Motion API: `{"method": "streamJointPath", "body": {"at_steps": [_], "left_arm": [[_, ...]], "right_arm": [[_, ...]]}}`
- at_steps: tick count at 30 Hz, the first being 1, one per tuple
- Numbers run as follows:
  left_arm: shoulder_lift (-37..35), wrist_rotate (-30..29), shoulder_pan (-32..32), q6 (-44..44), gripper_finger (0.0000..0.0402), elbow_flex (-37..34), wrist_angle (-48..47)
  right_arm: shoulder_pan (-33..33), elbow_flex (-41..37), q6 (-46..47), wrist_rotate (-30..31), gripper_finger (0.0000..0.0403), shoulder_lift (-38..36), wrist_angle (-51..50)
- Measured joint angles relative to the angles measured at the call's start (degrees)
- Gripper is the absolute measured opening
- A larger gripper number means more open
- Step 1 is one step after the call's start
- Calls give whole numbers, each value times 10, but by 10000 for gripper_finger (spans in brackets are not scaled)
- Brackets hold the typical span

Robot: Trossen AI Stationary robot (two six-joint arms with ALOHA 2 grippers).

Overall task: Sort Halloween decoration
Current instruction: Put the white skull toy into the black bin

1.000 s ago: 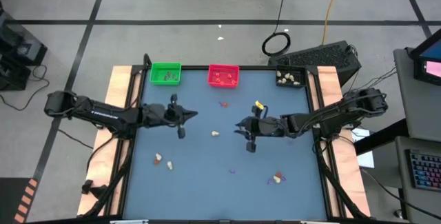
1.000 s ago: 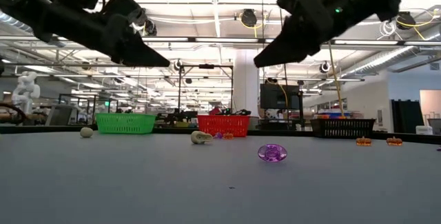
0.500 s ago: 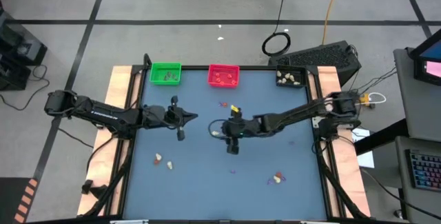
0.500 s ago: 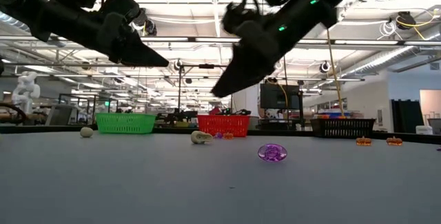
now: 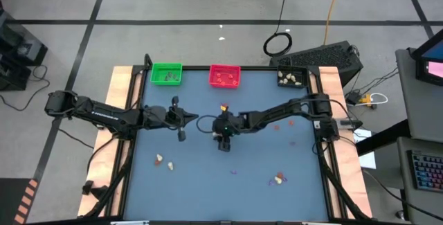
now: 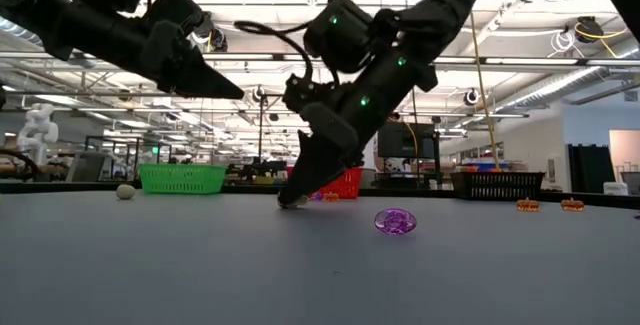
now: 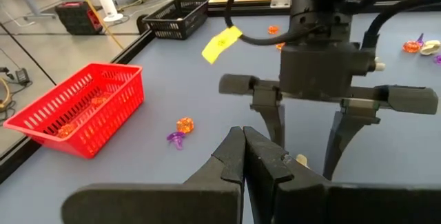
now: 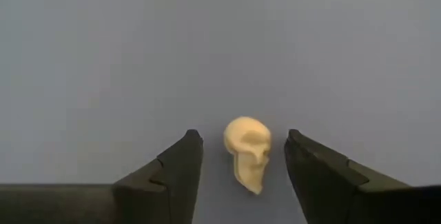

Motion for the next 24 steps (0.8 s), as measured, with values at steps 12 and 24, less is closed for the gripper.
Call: {"method": "streamJointPath", "body": {"at_steps": [12, 24], "left_arm": [[0, 0, 0, 0, 6, 0, -3], [0, 0, 0, 0, 6, 0, -2]], "right_arm": [[-3, 0, -2, -14, 68, 3, 6], [12, 0, -17, 2, 3, -32, -5]]}}
